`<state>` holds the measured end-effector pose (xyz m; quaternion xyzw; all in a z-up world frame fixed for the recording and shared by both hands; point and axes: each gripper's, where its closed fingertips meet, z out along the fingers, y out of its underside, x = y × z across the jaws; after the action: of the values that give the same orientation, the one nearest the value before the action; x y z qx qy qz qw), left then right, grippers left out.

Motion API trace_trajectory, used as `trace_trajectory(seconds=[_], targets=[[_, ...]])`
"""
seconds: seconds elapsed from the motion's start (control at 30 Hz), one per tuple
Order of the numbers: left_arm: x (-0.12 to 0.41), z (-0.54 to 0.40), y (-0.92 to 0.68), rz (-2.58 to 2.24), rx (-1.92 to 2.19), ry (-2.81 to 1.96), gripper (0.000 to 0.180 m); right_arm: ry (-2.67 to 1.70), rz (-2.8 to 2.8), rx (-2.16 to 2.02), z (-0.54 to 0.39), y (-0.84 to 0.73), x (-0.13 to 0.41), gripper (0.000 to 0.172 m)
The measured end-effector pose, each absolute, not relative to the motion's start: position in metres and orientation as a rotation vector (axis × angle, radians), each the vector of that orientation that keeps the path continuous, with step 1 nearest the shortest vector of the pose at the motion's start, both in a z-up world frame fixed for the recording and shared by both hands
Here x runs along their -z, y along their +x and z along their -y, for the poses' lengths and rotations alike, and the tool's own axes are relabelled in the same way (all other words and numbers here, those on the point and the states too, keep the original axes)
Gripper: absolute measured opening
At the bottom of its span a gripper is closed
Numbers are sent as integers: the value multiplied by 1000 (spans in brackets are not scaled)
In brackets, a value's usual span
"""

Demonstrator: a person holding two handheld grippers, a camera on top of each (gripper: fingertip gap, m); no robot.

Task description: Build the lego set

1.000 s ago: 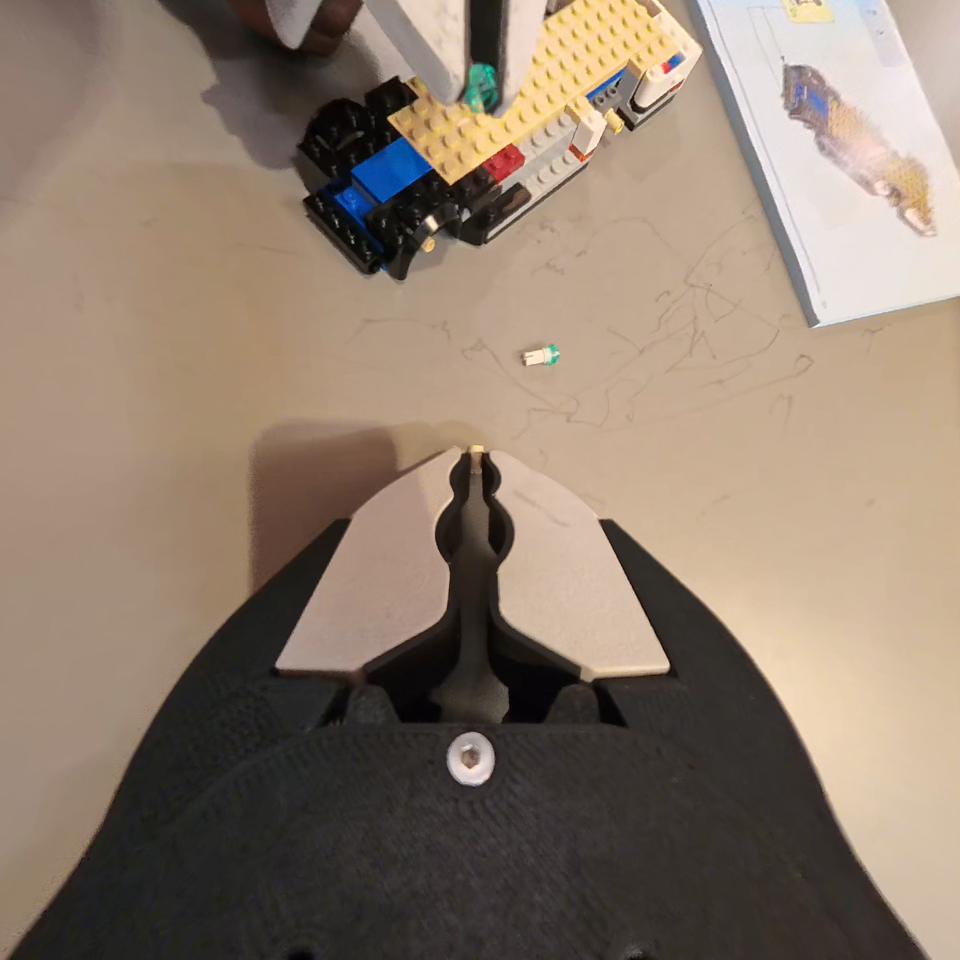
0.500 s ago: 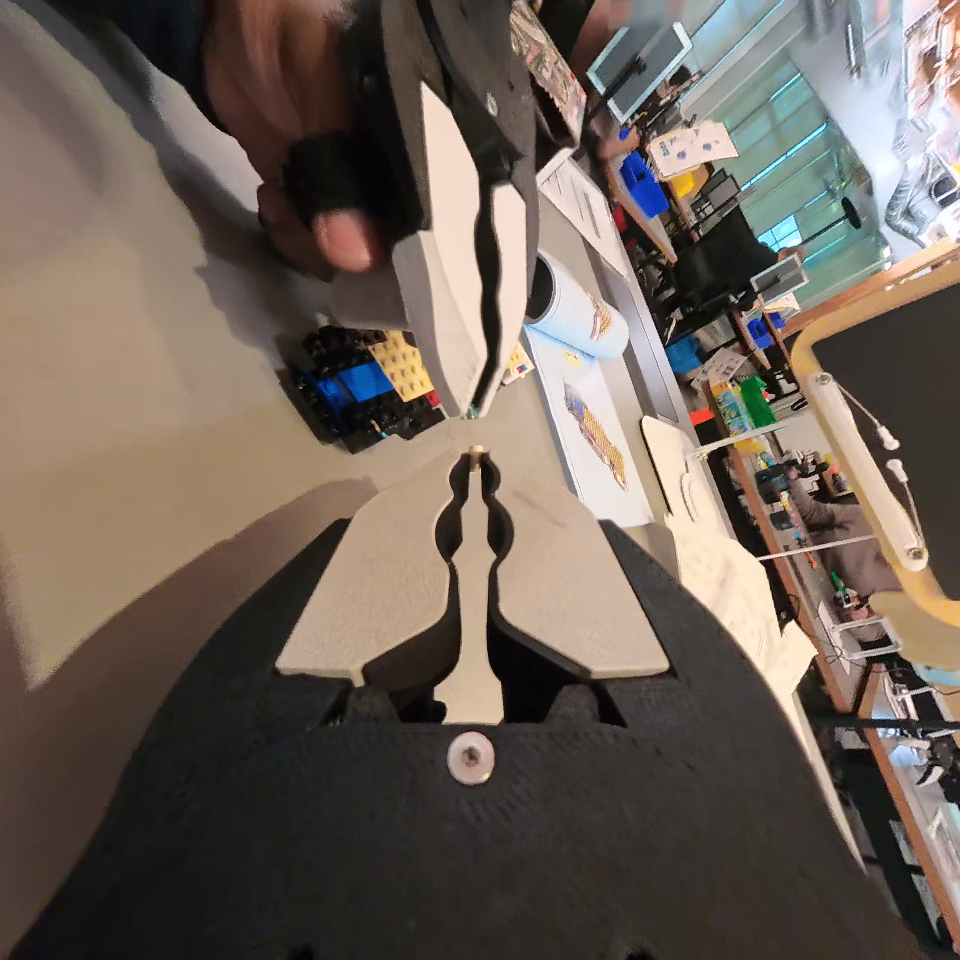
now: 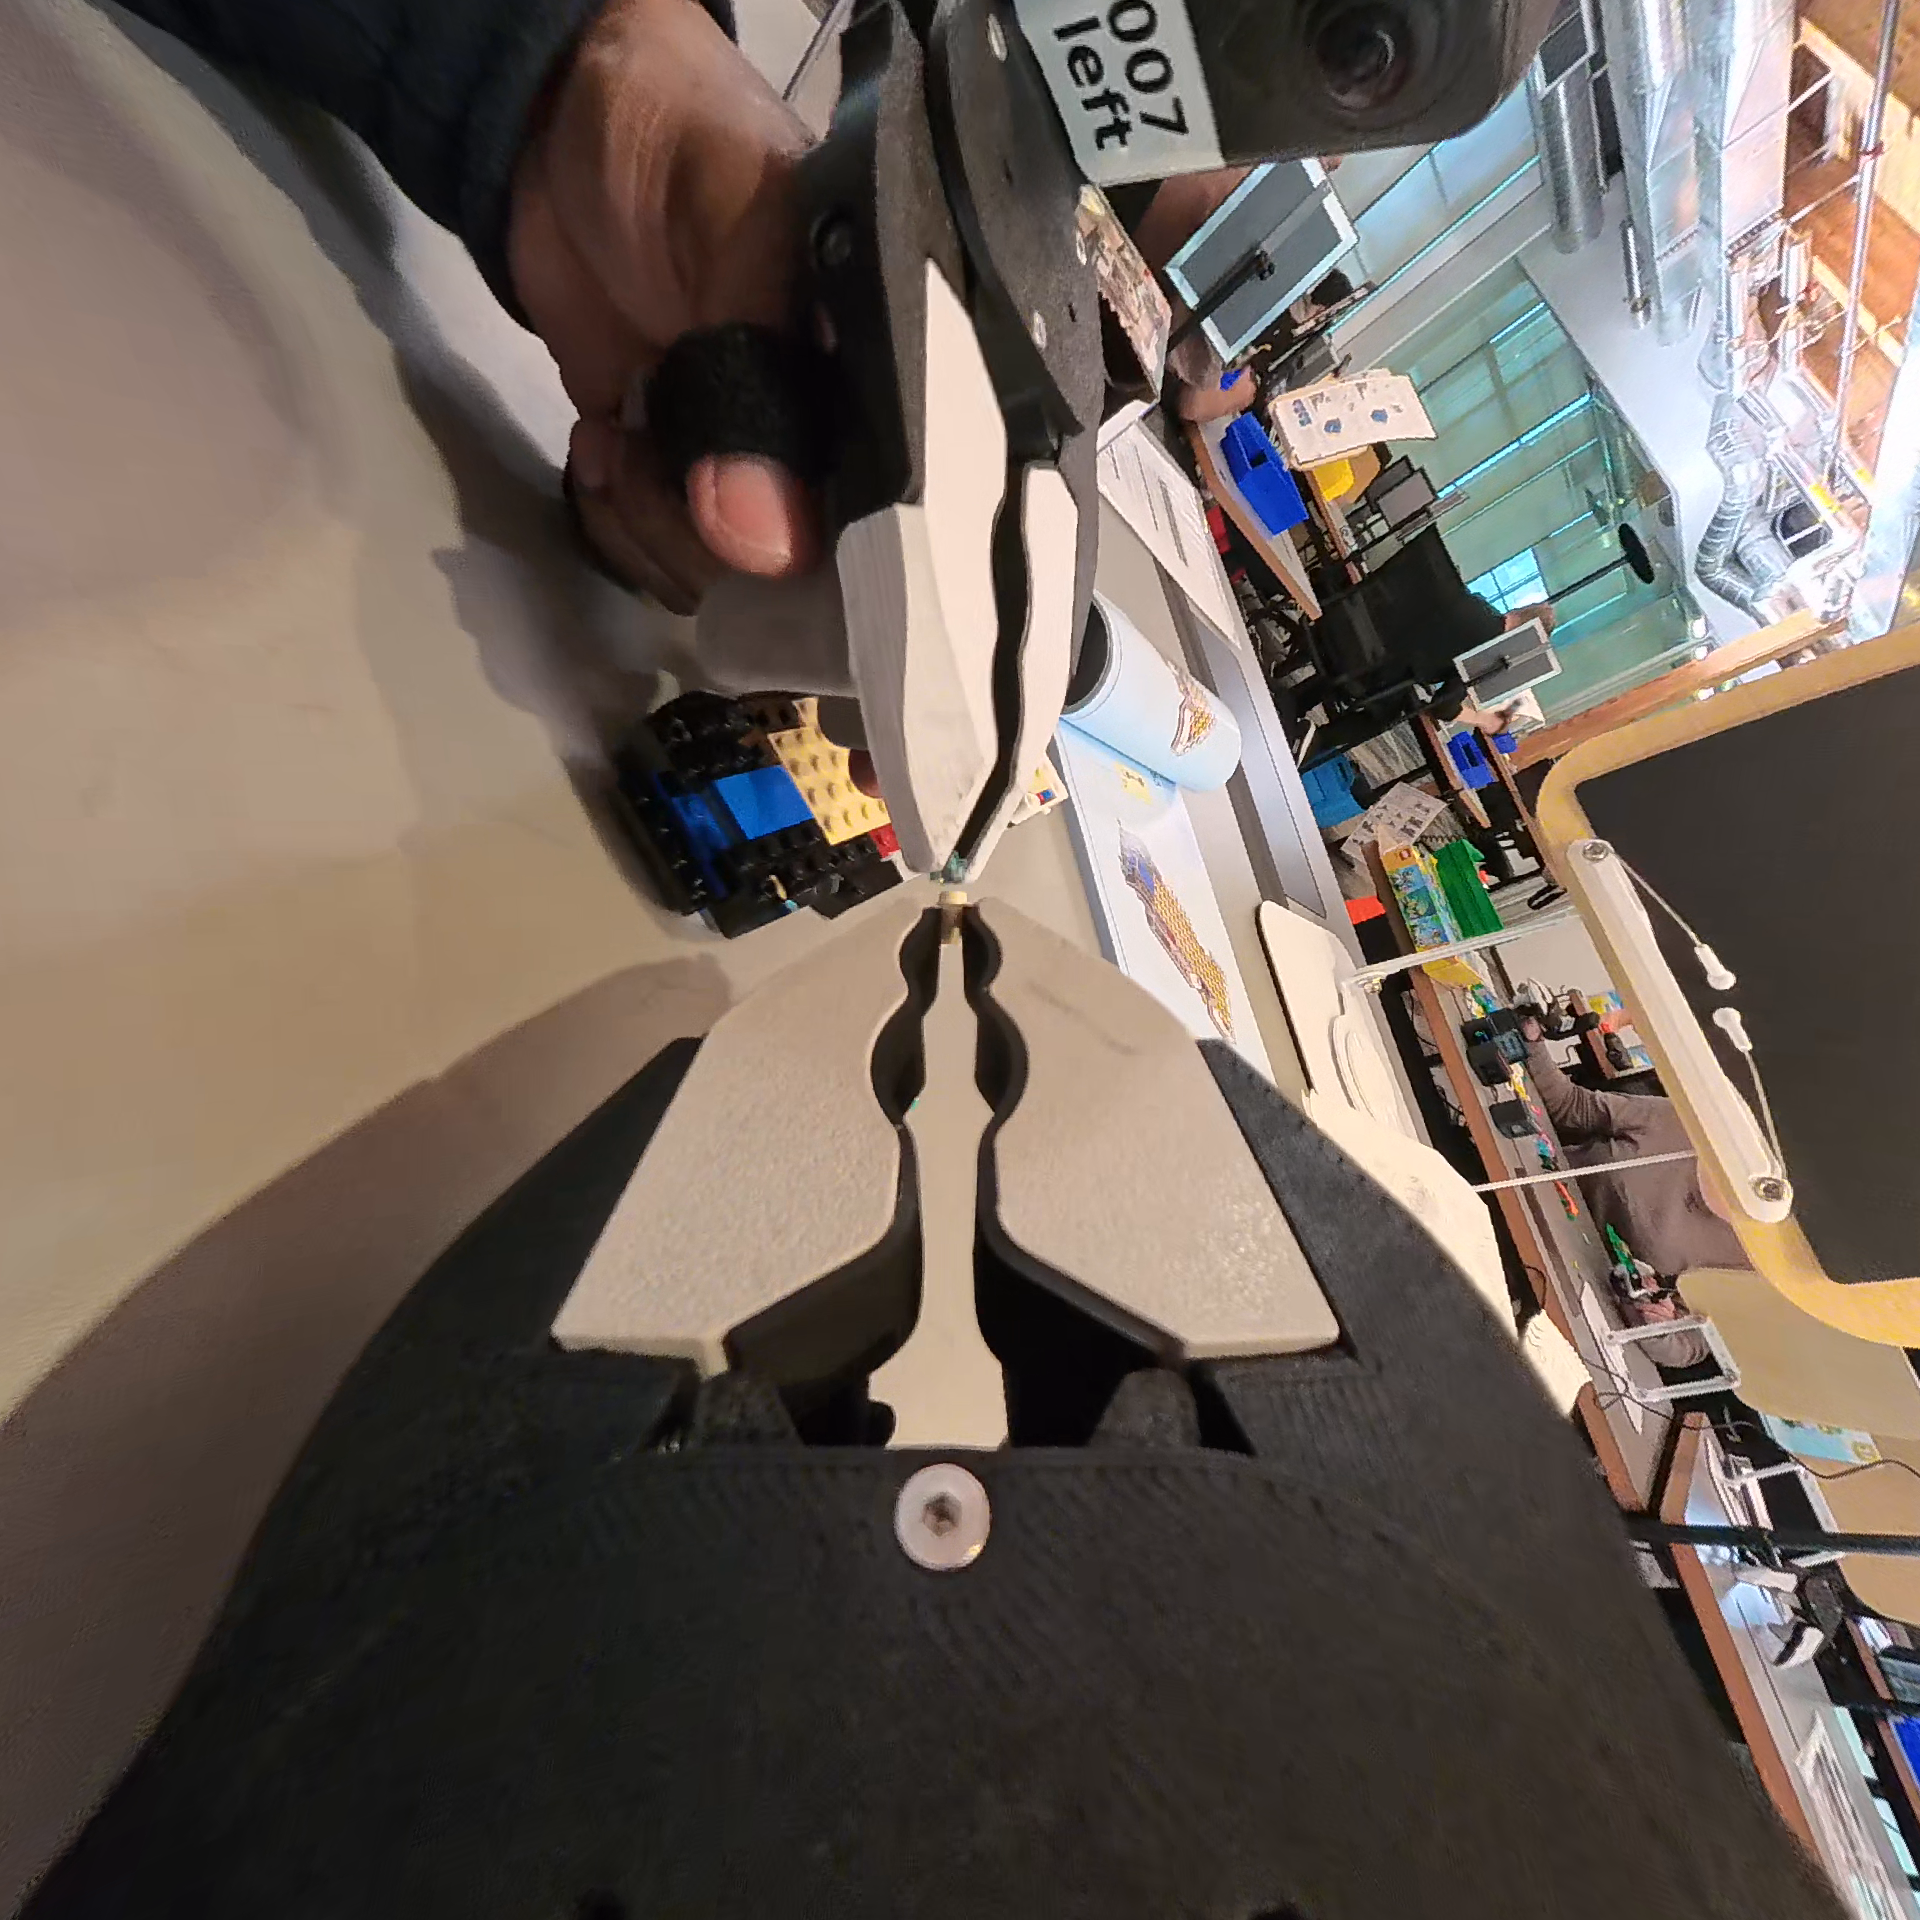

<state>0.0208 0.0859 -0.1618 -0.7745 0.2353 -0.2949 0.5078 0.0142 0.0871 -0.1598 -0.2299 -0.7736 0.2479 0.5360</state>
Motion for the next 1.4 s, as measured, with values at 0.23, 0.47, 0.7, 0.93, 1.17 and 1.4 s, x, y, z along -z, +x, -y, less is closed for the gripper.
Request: trace_trajectory(seconds=[0.23,0.47,0.7,0.93,1.17,1.4], targets=[[162,-83,25,-588,741,-1864,7,-507,1847,-605,-83,17,160,4],[162,-81,27,-608,758,-1864,7,-455,1851,-601,-81,19,160,4],[163,-77,30,-627,787,-1869,7,-408,1861,-593,-78,22,161,3],[166,-72,34,-652,851,-1888,7,-361,1887,-598,-72,25,164,3],[169,-66,38,-682,906,-1913,6,-305,1918,-607,-66,29,167,3],[173,-58,43,-728,965,-1936,6,-245,1956,-638,-57,34,170,3]])
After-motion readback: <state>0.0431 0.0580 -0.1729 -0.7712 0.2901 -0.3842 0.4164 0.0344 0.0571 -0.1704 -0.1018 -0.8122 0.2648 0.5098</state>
